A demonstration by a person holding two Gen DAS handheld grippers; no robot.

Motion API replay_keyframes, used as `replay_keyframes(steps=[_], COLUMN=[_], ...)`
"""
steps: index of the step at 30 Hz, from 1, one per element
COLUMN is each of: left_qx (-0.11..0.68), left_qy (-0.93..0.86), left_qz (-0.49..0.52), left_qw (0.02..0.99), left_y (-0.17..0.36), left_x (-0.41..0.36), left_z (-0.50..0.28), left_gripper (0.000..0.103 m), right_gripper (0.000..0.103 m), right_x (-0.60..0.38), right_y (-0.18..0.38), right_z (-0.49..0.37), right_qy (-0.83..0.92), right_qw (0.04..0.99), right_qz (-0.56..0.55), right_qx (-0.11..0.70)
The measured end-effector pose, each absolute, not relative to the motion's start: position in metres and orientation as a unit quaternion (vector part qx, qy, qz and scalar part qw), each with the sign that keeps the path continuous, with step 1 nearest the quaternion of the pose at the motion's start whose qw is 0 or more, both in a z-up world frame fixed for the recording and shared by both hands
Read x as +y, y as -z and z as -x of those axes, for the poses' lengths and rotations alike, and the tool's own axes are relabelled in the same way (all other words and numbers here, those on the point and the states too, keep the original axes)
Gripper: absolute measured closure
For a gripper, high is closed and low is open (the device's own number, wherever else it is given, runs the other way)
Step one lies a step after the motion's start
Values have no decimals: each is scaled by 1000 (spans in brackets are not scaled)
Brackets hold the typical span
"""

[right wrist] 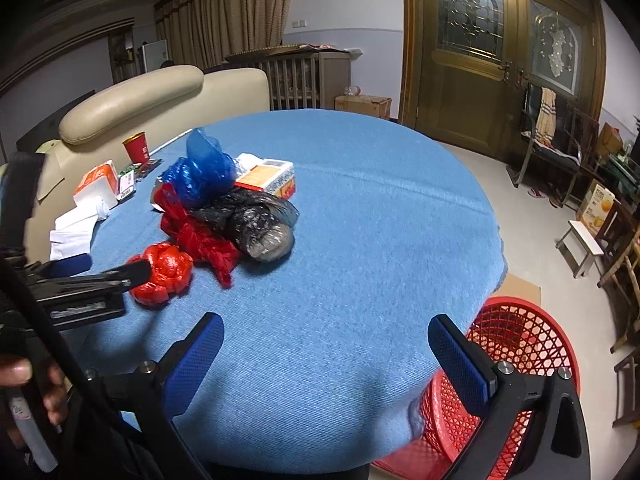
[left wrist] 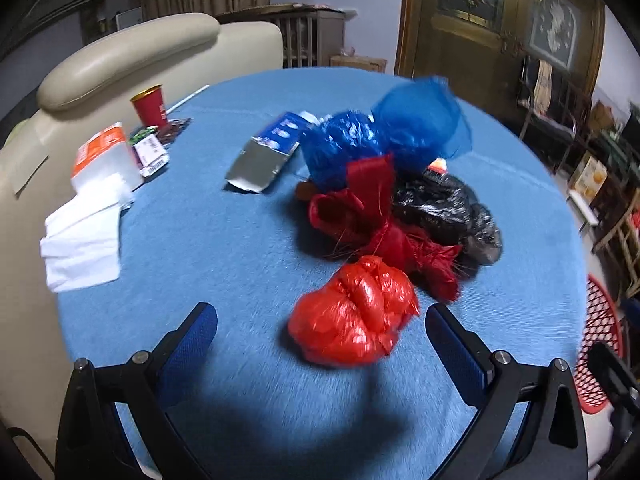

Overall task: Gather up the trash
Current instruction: 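Grasp the red plastic bag bundle with the left gripper, then grasp the red mesh bag with the right gripper while the left holds the red bag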

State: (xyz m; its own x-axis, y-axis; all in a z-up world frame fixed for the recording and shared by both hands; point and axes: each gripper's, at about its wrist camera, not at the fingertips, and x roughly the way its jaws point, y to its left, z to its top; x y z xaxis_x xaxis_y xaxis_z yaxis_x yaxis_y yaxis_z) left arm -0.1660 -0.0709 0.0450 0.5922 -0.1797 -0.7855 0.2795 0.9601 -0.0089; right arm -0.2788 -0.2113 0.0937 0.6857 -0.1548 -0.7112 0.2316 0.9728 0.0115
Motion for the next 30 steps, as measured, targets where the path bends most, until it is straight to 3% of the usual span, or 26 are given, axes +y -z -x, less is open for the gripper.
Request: replay_keyframes(steps=[4, 6, 7, 10, 30], left_qx=[449, 455, 462, 466, 454], left_qy=[142, 165, 176, 181, 123], left_qz=[-60, -58, -58, -51, 40], left_qw=[880, 873, 867, 865, 882], left_y=[-32, -26, -23, -19, -21], left_x=[-79, -82, -82, -75, 26], left_z=[151, 148, 145, 144, 141], left_gripper=[0, 17, 41, 53, 54], right_gripper=[0, 0, 0, 0, 0], right_x=[-218, -220, -220, -217, -123], right_y=[-89, -85, -83, -79, -79], right_z=[280, 278, 277, 270, 148], right_qy=[110, 110, 109, 103, -60], right_qw=[913, 910, 910, 907, 907], right_qz=[-58, -58, -58, -54, 23], right_qx=[389, 395, 397, 404, 417])
